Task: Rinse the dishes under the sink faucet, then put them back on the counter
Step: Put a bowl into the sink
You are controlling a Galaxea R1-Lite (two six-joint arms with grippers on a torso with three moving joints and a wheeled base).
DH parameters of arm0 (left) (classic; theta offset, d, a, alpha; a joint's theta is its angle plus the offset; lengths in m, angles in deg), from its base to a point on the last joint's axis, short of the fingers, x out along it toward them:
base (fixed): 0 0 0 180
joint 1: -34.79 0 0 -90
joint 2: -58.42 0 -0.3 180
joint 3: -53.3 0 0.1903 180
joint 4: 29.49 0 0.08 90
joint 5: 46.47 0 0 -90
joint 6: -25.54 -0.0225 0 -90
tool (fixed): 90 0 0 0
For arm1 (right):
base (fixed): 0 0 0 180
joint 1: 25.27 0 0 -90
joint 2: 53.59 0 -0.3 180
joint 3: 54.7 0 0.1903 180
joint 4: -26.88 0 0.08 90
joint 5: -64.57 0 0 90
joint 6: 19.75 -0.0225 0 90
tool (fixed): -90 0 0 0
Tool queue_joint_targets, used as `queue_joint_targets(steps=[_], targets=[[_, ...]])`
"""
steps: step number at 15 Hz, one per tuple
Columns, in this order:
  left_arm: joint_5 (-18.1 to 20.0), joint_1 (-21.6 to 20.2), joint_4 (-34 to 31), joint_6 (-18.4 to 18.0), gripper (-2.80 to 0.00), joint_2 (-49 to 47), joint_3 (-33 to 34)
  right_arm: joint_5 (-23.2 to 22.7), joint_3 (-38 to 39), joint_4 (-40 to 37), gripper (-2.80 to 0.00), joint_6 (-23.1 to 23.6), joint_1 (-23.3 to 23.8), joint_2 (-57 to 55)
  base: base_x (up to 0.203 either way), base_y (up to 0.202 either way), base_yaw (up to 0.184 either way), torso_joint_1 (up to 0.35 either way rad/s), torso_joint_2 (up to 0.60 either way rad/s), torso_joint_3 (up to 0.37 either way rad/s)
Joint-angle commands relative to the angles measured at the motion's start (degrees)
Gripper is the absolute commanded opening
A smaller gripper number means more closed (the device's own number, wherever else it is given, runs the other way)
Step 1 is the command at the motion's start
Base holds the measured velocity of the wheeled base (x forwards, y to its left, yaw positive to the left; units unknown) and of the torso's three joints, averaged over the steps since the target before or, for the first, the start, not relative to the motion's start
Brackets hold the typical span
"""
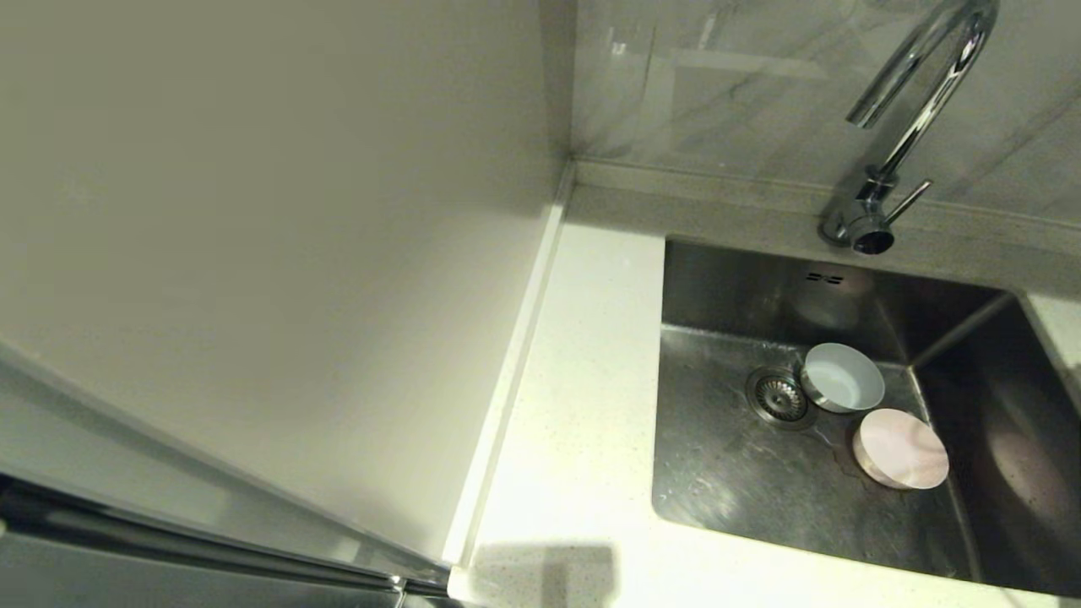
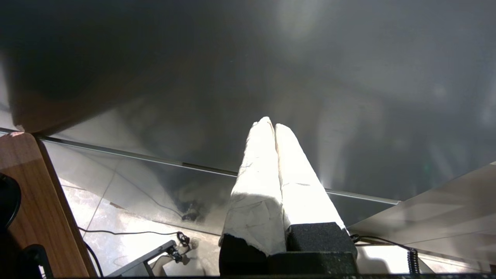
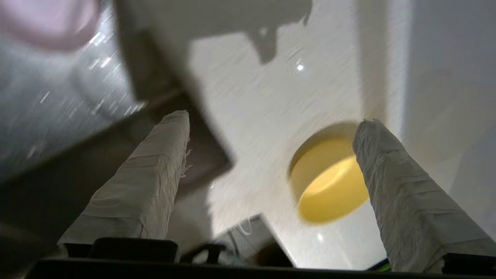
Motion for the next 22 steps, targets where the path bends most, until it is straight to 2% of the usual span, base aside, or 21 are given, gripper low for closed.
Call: queue_joint_targets(steps=[1,2,3,6,9,10,13,14,15,16,17,22], targets=[[0.0,0.0,0.0,0.0,-2.80,0.0,0.2,1.4,-1.8,1.5,0.00,3.9,4.8,-6.8,0.000,0.000,0.000,0.000,0.00,0.000],[0.0,0.0,0.0,0.0,-2.80,0.0,0.2,1.7,-2.2,1.9,0.00,6.7,6.7,-7.3,0.000,0.000,0.000,0.000,0.00,0.000],[0.0,0.0,0.0,0.0,-2.80,0.0,0.2,1.7,-2.4,3.7,0.00,7.6,8.1,-7.4,0.000,0.000,0.000,0.000,0.00,0.000],[0.0,0.0,0.0,0.0,-2.80,0.0,0.2,0.1,-1.8,4.8,0.00,7.8,10.5,-4.8,0.000,0.000,0.000,0.000,0.00,0.000],[0.0,0.0,0.0,0.0,-2.80,0.0,0.2,-3.6,2.7,4.2,0.00,9.2,10.8,0.4,0.000,0.000,0.000,0.000,0.00,0.000],[0.0,0.0,0.0,0.0,-2.80,0.0,0.2,-5.2,3.4,1.8,0.00,10.1,10.8,2.6,0.000,0.000,0.000,0.000,0.00,0.000],[0.0,0.0,0.0,0.0,-2.80,0.0,0.2,-7.1,-0.5,-15.7,0.00,10.3,10.9,7.2,0.000,0.000,0.000,0.000,0.00,0.000],[0.0,0.0,0.0,0.0,-2.80,0.0,0.2,-7.0,-3.3,-19.8,0.00,8.6,11.2,7.1,0.000,0.000,0.000,0.000,0.00,0.000],[0.0,0.0,0.0,0.0,-2.80,0.0,0.2,-5.8,-4.1,-20.8,0.00,5.2,11.3,6.2,0.000,0.000,0.000,0.000,0.00,0.000],[0.0,0.0,0.0,0.0,-2.80,0.0,0.2,-2.3,-4.1,-21.0,0.00,3.0,11.4,4.7,0.000,0.000,0.000,0.000,0.00,0.000],[0.0,0.0,0.0,0.0,-2.80,0.0,0.2,-0.1,-4.1,-21.1,-2.80,1.6,11.9,3.1,0.000,0.000,0.000,0.000,0.00,0.000],[0.0,0.0,0.0,0.0,-2.80,0.0,0.2,1.1,-2.8,-21.1,-2.80,-0.9,16.3,-5.3,0.000,0.000,0.000,0.000,0.00,0.000]])
